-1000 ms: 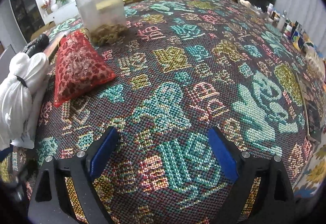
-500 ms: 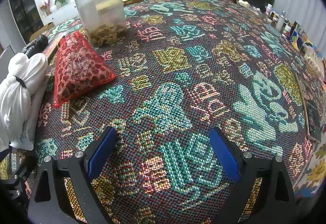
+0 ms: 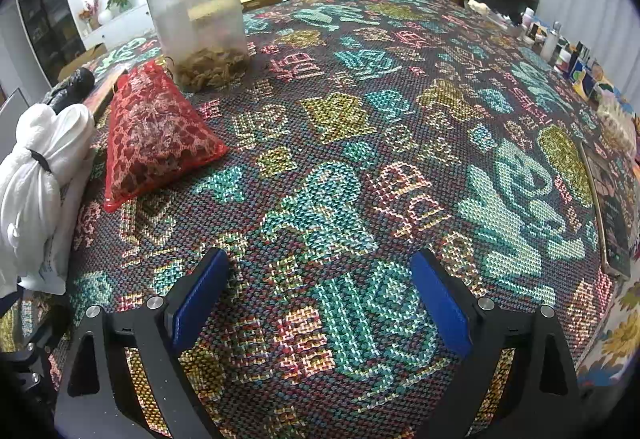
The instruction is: Organize soft objects
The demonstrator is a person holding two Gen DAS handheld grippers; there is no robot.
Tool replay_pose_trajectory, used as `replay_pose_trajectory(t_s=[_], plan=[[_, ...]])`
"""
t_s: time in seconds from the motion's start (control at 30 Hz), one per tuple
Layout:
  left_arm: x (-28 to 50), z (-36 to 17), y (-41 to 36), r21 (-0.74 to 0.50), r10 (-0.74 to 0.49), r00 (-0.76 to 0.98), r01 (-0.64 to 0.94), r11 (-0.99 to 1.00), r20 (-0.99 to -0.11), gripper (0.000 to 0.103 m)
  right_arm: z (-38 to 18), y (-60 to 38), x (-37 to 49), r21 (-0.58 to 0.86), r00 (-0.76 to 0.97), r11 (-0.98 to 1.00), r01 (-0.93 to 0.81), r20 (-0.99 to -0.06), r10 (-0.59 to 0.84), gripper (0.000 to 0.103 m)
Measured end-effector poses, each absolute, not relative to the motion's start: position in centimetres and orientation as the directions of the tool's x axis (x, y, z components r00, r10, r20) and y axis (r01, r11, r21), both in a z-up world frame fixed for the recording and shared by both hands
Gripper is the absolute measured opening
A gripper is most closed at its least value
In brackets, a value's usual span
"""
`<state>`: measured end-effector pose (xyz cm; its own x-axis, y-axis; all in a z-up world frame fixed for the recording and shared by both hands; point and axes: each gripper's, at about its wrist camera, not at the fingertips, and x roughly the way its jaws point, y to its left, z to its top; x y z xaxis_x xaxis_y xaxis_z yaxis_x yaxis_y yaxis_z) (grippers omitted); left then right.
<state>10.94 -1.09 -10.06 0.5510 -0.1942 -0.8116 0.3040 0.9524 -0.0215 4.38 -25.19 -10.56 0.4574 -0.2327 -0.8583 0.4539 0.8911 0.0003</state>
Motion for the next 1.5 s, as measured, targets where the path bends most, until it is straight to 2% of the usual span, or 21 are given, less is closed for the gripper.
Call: replay_pose_trajectory(t_s=[1.5], plan=[[11.13, -9.83, -0.95, -0.027, -0.197, 0.550, 0.301, 0.953, -0.812, 0.103, -10.70, -24.86, 4.28, -0.002, 0.470, 0.875, 0.483, -0.843, -0.261, 0.096]])
